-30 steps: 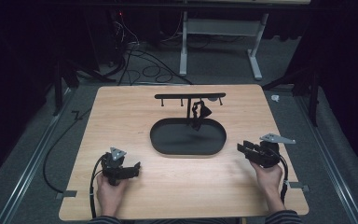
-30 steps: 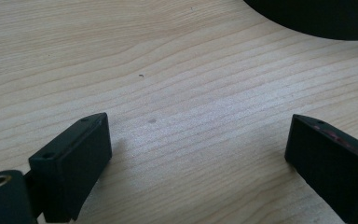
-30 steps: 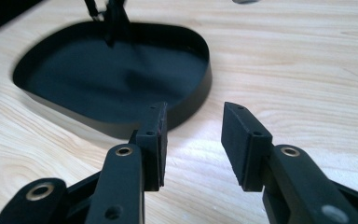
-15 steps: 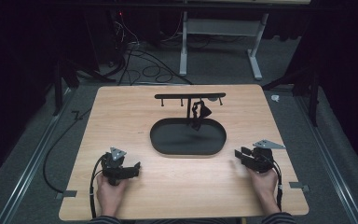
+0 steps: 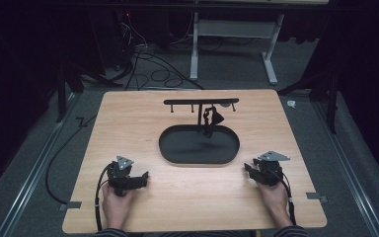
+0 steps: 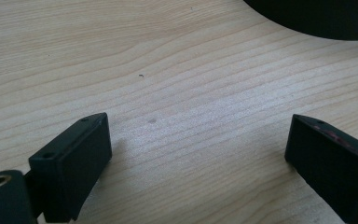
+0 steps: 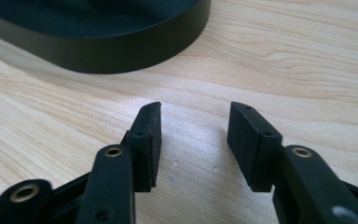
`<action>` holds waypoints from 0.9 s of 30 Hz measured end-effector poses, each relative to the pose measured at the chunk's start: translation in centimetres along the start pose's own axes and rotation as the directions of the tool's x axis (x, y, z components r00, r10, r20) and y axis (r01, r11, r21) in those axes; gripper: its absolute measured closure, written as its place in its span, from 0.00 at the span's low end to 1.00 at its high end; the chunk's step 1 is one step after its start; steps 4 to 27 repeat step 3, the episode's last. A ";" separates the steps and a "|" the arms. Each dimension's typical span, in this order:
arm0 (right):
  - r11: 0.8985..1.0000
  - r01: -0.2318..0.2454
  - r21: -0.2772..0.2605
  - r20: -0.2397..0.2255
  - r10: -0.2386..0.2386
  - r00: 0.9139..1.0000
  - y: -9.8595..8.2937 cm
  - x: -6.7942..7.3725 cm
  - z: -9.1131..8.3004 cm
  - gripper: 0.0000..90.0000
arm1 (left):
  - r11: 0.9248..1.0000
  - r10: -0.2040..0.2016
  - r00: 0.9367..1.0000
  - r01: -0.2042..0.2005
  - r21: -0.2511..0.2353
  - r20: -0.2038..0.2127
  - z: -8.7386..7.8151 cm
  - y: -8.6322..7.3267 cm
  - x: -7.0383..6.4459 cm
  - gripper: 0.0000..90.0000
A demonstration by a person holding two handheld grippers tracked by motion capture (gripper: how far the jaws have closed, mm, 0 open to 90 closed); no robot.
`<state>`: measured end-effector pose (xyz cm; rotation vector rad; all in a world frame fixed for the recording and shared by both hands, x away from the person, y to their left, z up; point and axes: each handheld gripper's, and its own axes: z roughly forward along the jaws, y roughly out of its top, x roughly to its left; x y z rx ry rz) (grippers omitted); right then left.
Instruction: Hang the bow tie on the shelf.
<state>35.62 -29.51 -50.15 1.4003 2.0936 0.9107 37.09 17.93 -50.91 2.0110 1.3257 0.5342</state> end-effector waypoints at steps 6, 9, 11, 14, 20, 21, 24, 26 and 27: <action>1.000 0.005 0.001 -0.006 -0.005 1.000 0.0 0.0 0.0 0.61 | 1.000 0.000 1.000 0.000 0.000 0.000 0.0 0.0 0.0 0.08; 1.000 0.005 0.001 -0.006 -0.005 1.000 0.0 0.0 0.0 0.61 | 1.000 0.000 1.000 0.000 0.000 0.000 0.0 0.0 0.0 0.08; 1.000 0.005 0.001 -0.006 -0.005 1.000 0.0 0.0 0.0 0.61 | 1.000 0.000 1.000 0.000 0.000 0.000 0.0 0.0 0.0 0.08; 1.000 0.005 0.001 -0.006 -0.005 1.000 0.0 0.0 0.0 0.61 | 1.000 0.000 1.000 0.000 0.000 0.000 0.0 0.0 0.0 0.08; 1.000 0.005 0.001 -0.006 -0.005 1.000 0.0 0.0 0.0 0.61 | 1.000 0.000 1.000 0.000 0.000 0.000 0.0 0.0 0.0 0.08; 1.000 0.005 0.001 -0.006 -0.005 1.000 0.0 0.0 0.0 0.61 | 1.000 0.000 1.000 0.000 0.000 0.000 0.0 0.0 0.0 0.08; 1.000 0.005 0.001 -0.006 -0.005 1.000 0.0 0.0 0.0 0.61 | 1.000 0.000 1.000 0.000 0.000 0.000 0.0 0.0 0.0 0.08; 1.000 0.005 0.001 -0.006 -0.005 1.000 0.0 0.0 0.0 0.61 | 1.000 0.000 1.000 0.000 0.000 0.000 0.0 0.0 0.0 0.08; 1.000 0.005 0.001 -0.006 -0.005 1.000 0.0 0.0 0.0 0.61 | 1.000 0.000 1.000 0.000 0.000 0.000 0.0 0.0 0.0 0.08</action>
